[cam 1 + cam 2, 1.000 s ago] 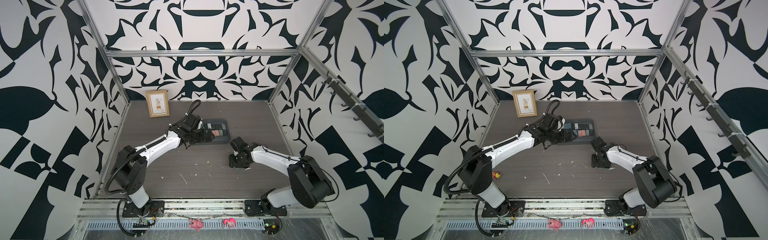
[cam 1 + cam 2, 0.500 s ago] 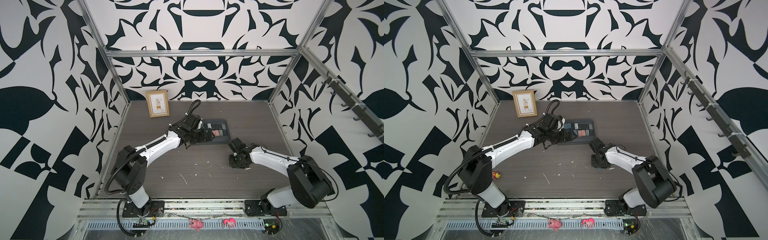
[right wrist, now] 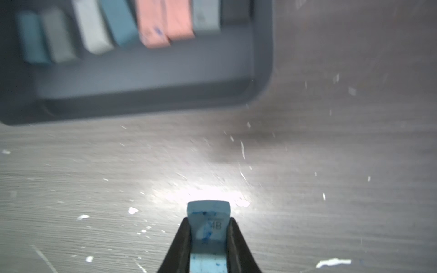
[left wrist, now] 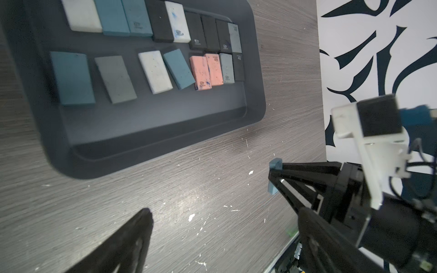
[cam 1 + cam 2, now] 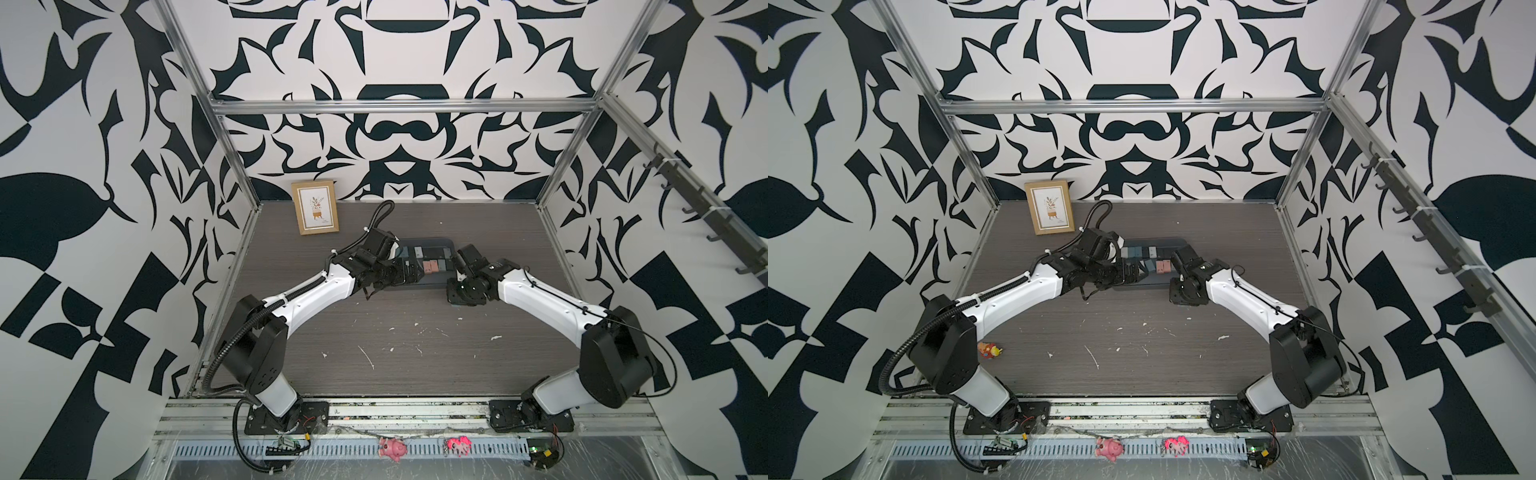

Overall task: Put the eraser in the storage box
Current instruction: Pick up the eraser from the center of the board, then place the eraser in the storage box.

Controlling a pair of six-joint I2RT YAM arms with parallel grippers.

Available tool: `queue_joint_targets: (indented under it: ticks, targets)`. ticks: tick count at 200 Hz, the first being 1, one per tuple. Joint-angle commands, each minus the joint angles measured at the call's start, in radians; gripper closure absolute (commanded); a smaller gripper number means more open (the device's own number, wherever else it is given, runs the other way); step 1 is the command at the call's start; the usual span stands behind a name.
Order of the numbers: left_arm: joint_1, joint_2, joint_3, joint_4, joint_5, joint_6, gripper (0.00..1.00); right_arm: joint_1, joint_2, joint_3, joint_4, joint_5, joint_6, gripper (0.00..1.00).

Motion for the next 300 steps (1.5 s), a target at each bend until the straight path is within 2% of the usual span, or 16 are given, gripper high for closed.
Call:
queue_joint_targets:
  ticks: [1,25,44,108,136,162,230,263,300]
  targets:
    - [0.032,-0.049,-0.027,-0.013,0.004,0.012,0.01,0.005,0.040,0.122,-0.074,0.031,-0.064,0.75]
    - [0.059,-0.063,-0.036,-0.011,0.018,0.012,0.01,0.000,0.115,0.241,-0.081,0.033,-0.052,0.75]
    - [0.074,-0.062,-0.031,-0.014,0.031,0.014,0.01,-0.003,0.184,0.325,-0.080,0.037,0.017,0.75]
    - [0.123,-0.065,-0.012,-0.037,0.099,0.030,0.01,-0.032,0.293,0.419,-0.049,0.080,0.407,0.73]
    - [0.133,-0.060,-0.007,-0.037,0.134,0.042,0.01,-0.042,0.306,0.416,-0.053,0.121,0.556,0.73]
    - [0.139,-0.050,-0.003,-0.037,0.175,0.049,0.01,-0.051,0.326,0.396,-0.041,0.111,0.684,0.74]
    - [0.142,-0.046,-0.005,-0.032,0.223,0.058,0.01,-0.050,0.355,0.359,-0.056,0.140,0.934,0.76]
    - [0.142,-0.048,-0.004,-0.026,0.224,0.058,0.01,-0.051,0.356,0.323,-0.053,0.150,1.019,0.75]
    - [0.142,-0.052,-0.012,-0.025,0.221,0.060,0.01,-0.051,0.391,0.324,-0.045,0.135,1.047,0.75]
